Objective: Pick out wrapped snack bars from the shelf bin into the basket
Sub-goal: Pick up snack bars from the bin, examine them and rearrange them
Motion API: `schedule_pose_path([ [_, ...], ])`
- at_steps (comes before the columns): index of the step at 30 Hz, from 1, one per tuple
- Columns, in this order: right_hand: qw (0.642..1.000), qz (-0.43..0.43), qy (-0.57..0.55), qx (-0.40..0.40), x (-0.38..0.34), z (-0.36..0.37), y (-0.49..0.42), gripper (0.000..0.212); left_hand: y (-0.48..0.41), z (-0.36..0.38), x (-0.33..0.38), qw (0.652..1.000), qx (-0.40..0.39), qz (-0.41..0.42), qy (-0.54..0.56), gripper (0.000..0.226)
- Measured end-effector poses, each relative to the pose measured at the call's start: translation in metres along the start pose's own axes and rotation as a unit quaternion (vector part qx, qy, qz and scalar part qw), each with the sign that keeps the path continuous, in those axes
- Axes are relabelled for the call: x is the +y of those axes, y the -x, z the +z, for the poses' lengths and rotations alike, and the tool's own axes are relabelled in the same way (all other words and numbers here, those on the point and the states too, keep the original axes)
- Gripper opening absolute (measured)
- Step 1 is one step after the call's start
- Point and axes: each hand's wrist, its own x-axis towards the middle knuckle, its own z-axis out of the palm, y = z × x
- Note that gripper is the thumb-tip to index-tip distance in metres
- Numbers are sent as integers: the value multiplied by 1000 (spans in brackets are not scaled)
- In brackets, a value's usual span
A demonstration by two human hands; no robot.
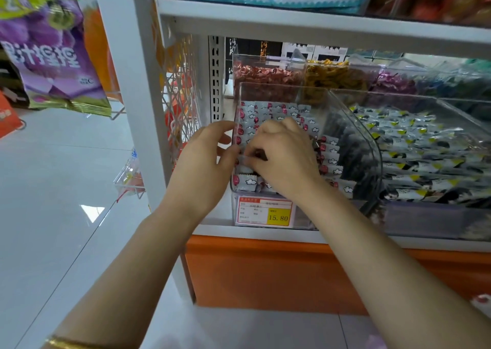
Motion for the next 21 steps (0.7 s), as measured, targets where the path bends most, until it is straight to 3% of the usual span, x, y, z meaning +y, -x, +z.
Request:
schedule_pose_path([
  [4,967,59,-235,86,-5,-19,-1,11,3,-3,1,1000,20,-10,-7,38],
  [8,917,97,-331,198,-2,-40,15,8,9,-8,7,998,52,10,-19,30],
  [11,814,208,-485,241,5,-48,29,10,15,-8,12,999,21,17,-22,29],
  [13,717,278,-595,233,4,-51,34,13,19,-7,18,999,-5,24,-30,22],
  [15,664,311,-648,204,2,-51,38,13,21,-5,22,1000,-6,24,-17,29],
  [19,619,317,-706,136,-1,-54,49,5,21,-7,26,976,-11,-99,194,31],
  [21,617,297,-723,93,0,-56,56,16,21,-9,26,954,-14,-151,260,36],
])
